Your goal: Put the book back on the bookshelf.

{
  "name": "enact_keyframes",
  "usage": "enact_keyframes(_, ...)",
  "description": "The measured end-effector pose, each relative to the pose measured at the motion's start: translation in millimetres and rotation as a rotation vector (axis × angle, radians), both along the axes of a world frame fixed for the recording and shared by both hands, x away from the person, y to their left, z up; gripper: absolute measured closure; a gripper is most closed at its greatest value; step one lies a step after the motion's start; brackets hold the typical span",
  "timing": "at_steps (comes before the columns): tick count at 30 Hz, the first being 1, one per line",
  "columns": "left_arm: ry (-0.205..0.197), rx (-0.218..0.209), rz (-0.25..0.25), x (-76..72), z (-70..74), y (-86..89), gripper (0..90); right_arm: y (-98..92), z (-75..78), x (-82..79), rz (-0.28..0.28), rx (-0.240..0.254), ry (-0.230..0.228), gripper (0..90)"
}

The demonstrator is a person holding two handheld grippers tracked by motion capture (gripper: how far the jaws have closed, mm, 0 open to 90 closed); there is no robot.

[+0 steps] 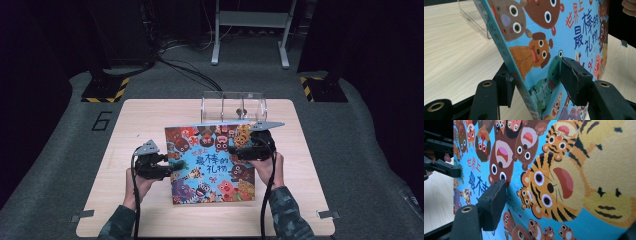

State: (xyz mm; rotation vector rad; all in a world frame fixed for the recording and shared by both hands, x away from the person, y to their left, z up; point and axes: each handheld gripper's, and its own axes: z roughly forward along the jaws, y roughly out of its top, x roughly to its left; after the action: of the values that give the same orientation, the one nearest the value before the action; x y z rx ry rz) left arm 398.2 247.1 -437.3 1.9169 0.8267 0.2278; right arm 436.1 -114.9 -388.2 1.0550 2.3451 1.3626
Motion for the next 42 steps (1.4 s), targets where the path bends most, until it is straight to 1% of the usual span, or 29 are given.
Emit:
enact_keyframes(1,-0.011,0.011,-0.003,0.1,0.8,0.6,47.2,0.6,0.5,-1.1,-0.003,-0.001,-0.004,27.9)
enact_keyframes(2,-0.003,0.01,-0.008,0.0,1.4,0.7,47.3,1.1,1.2,-1.4,-0.004,-0.012,-0.007,27.6)
enact_keyframes(3,-0.019,0.017,-0.007,0.7,2.1,1.2,47.4,1.4,1.6,-1.6,-0.004,-0.013,-0.009,27.5)
enact_keyframes(4,-0.022,0.014,-0.006,-0.8,2.9,1.0,47.5,1.7,2.1,-1.6,0.0,-0.016,-0.012,27.4)
enact_keyframes(5,-0.034,0.018,-0.005,-0.9,3.4,1.3,47.7,2.0,3.0,-1.7,-0.003,-0.025,-0.009,27.1)
enact_keyframes(6,-0.049,0.02,-0.008,-0.8,4.2,2.0,47.7,2.4,3.4,-2.0,-0.005,-0.023,-0.008,27.0)
enact_keyframes(7,-0.059,0.021,-0.006,-1.5,5.1,2.0,48.0,2.1,4.2,-1.6,0.002,-0.029,-0.013,26.9)
enact_keyframes(9,-0.065,0.025,-0.007,-2.6,7.3,1.8,48.3,2.3,5.5,-1.7,-0.005,-0.028,-0.014,26.5)
enact_keyframes(11,-0.084,0.026,0.006,-2.7,9.0,1.1,48.9,3.5,7.1,-1.8,-0.011,-0.042,-0.028,25.5)
enact_keyframes(12,-0.091,0.041,-0.001,-2.7,10.7,1.8,49.0,4.2,8.0,-1.7,-0.017,-0.05,-0.03,25.3)
enact_keyframes(14,-0.102,0.038,-0.005,-3.9,12.3,1.9,49.4,4.7,9.7,-1.3,-0.024,-0.054,-0.029,24.7)
enact_keyframes(15,-0.116,0.048,-0.006,-3.9,13.5,2.1,49.6,5.0,10.2,-0.8,-0.027,-0.057,-0.042,24.5)
enact_keyframes(17,-0.11,0.048,-0.003,-3.9,14.0,1.8,50.0,6.5,11.2,-0.7,-0.041,-0.079,-0.054,24.4)
enact_keyframes(18,-0.106,0.047,-0.004,-3.5,13.7,2.2,50.0,7.0,11.1,-0.4,-0.041,-0.074,-0.048,24.4)
enact_keyframes(21,-0.105,0.048,-0.005,-3.8,10.3,4.3,50.1,7.7,10.6,-0.4,-0.031,-0.078,-0.052,25.8)
enact_keyframes(22,-0.101,0.052,0.001,-4.0,8.7,4.6,50.0,7.7,10.4,-1.1,-0.026,-0.075,-0.054,27.1)
enact_keyframes(24,-0.087,0.062,-0.005,-5.0,5.6,5.4,49.6,9.4,10.1,-2.7,-0.022,-0.073,-0.058,28.0)
enact_keyframes(26,-0.088,0.051,-0.006,-6.5,1.7,6.7,49.3,11.6,9.7,-3.4,-0.015,-0.079,-0.071,27.8)
enact_keyframes(27,-0.096,0.041,-0.007,-7.1,1.1,7.1,49.5,12.6,9.5,-3.9,-0.016,-0.077,-0.074,27.0)
enact_keyframes(28,-0.094,0.035,-0.01,-8.1,1.3,7.1,49.5,12.9,9.6,-3.9,-0.015,-0.079,-0.077,26.4)
enact_keyframes(31,-0.149,0.022,-0.005,-10.0,3.2,7.4,49.3,14.2,9.6,-3.5,-0.027,-0.077,-0.08,24.6)
enact_keyframes(32,-0.157,0.017,0.004,-11.1,3.7,6.8,49.4,13.8,10.3,-2.9,-0.021,-0.076,-0.092,24.4)
enact_keyframes(33,-0.183,0.025,0.01,-11.8,4.4,7.1,49.4,14.3,11.1,-3.5,-0.026,-0.08,-0.089,24.1)
enact_keyframes(34,-0.202,0.027,0.013,-12.6,5.7,7.5,49.8,15.0,11.8,-3.5,-0.027,-0.086,-0.097,24.4)
enact_keyframes(36,-0.249,0.041,0.023,-15.0,7.7,7.0,50.1,17.3,13.9,-4.3,-0.038,-0.134,-0.124,24.3)
enact_keyframes(37,-0.264,0.033,0.018,-15.3,8.4,7.5,50.4,17.9,14.5,-4.7,-0.04,-0.149,-0.122,24.2)
enact_keyframes(39,-0.268,0.031,0.01,-16.2,7.9,7.9,50.6,16.6,14.9,-3.9,-0.039,-0.128,-0.115,25.0)
enact_keyframes(40,-0.266,0.022,0.008,-16.3,6.9,8.2,50.8,15.6,14.5,-3.5,-0.036,-0.117,-0.117,26.1)
enact_keyframes(42,-0.245,0.017,-0.004,-16.3,4.5,9.5,50.9,13.7,14.0,-5.5,-0.025,-0.094,-0.113,29.8)
